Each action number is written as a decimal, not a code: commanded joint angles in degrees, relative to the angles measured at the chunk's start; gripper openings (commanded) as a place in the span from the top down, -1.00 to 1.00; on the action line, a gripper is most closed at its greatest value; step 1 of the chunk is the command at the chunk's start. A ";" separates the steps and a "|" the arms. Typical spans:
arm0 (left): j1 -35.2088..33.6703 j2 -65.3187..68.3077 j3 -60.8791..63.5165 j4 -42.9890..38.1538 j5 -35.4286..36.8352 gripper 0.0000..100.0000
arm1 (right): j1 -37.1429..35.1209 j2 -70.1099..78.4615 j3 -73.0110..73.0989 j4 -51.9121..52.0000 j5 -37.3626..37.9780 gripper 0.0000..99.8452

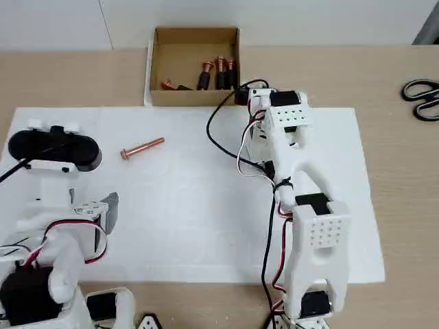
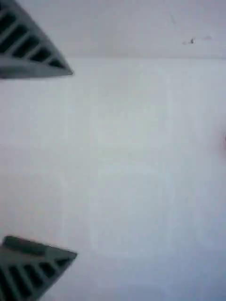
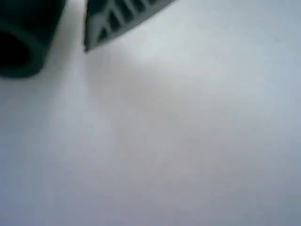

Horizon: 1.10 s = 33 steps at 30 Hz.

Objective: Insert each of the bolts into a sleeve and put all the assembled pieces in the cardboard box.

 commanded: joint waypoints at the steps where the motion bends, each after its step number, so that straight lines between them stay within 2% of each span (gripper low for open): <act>1: -0.18 -0.26 -1.80 0.18 0.35 0.55 | -0.31 0.75 -2.11 -1.10 -0.88 0.60; 7: -0.18 -0.26 -1.80 0.18 0.35 0.55 | -0.13 3.74 -2.29 -1.19 -0.97 0.63; 13: -0.18 -0.26 -1.80 0.18 0.35 0.55 | 0.04 3.65 -2.29 -1.01 -0.97 1.00; 18: -0.18 0.09 -2.15 0.18 0.44 0.55 | 0.04 2.59 -2.37 -0.04 -0.79 0.96; 26: -0.26 1.14 -3.82 0.18 2.73 0.55 | 0.04 -9.63 -2.37 5.41 -0.44 0.96; 29: -0.26 7.21 -8.75 2.37 3.78 0.55 | 0.04 -13.76 -2.29 6.81 -0.35 0.96; 33: 0.00 21.63 -15.87 2.55 6.15 0.55 | 0.13 -15.60 -2.29 6.81 -0.35 0.96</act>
